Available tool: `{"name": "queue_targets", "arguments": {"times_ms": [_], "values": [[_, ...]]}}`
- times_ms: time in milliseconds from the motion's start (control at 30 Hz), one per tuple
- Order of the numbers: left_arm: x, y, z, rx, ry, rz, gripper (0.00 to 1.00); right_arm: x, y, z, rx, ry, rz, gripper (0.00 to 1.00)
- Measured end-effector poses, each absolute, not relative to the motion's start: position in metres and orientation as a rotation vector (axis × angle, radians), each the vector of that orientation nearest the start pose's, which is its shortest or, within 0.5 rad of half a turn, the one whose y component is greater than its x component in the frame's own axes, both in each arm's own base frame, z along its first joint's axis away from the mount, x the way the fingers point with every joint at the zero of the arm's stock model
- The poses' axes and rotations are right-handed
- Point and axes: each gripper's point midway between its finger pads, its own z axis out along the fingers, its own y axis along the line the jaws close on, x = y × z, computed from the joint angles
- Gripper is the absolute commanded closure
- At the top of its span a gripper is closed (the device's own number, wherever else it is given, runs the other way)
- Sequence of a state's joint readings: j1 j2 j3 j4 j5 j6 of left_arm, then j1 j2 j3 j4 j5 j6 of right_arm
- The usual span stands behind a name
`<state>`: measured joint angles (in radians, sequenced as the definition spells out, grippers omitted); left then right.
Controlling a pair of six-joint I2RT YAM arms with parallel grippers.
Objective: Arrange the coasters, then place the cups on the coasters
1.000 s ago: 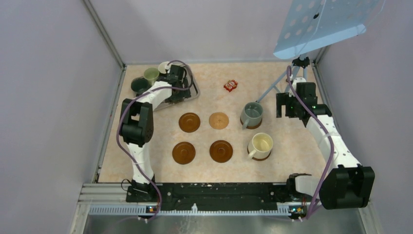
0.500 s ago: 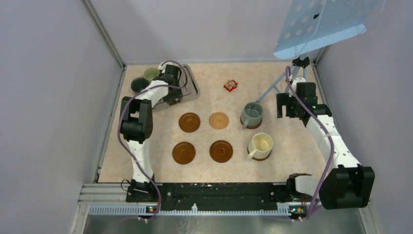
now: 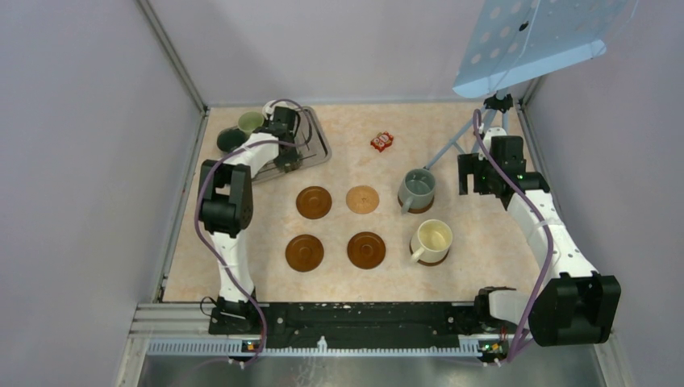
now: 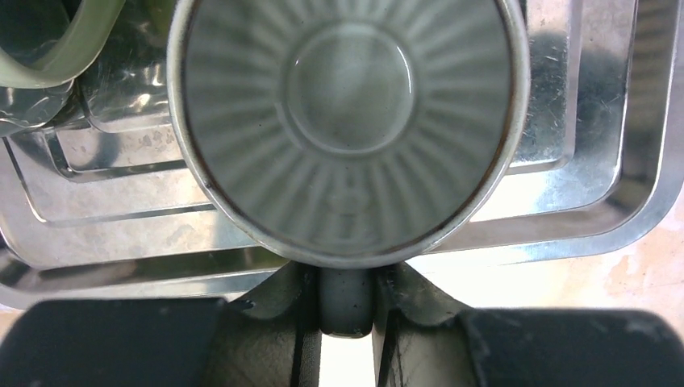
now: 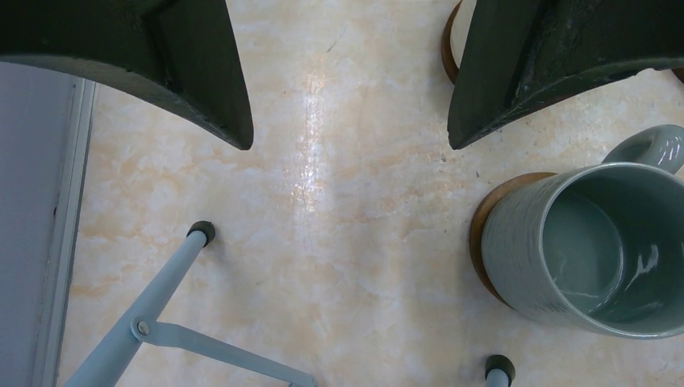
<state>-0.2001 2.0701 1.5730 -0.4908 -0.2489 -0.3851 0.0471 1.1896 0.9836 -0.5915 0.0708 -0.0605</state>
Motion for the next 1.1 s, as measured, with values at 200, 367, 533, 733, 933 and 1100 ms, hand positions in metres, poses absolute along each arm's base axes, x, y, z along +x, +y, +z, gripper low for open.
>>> {"name": "queue_targets", "arguments": {"times_ms": [200, 367, 533, 733, 933, 1100], "values": [[0.478, -0.070, 0.054, -0.264, 2.498, 0.068, 1.00, 0.318, 0.000, 0.160, -0.093, 2.366, -0.090, 0.11], [0.461, -0.068, 0.058, -0.186, 2.510, 0.067, 1.00, 0.318, 0.001, 0.160, -0.095, 2.365, -0.084, 0.11], [0.456, -0.075, 0.075, -0.097, 2.466, 0.002, 1.00, 0.318, 0.002, 0.162, -0.098, 2.358, -0.075, 0.11], [0.441, -0.100, 0.113, 0.112, 2.349, -0.137, 1.00, 0.316, 0.002, 0.170, -0.096, 2.332, -0.073, 0.11], [0.412, -0.161, 0.135, 0.425, 2.236, -0.231, 1.00, 0.315, 0.003, 0.176, -0.086, 2.303, -0.065, 0.11], [0.375, -0.217, 0.130, 0.664, 2.191, -0.286, 1.00, 0.312, 0.004, 0.178, -0.073, 2.289, -0.059, 0.11]]}}
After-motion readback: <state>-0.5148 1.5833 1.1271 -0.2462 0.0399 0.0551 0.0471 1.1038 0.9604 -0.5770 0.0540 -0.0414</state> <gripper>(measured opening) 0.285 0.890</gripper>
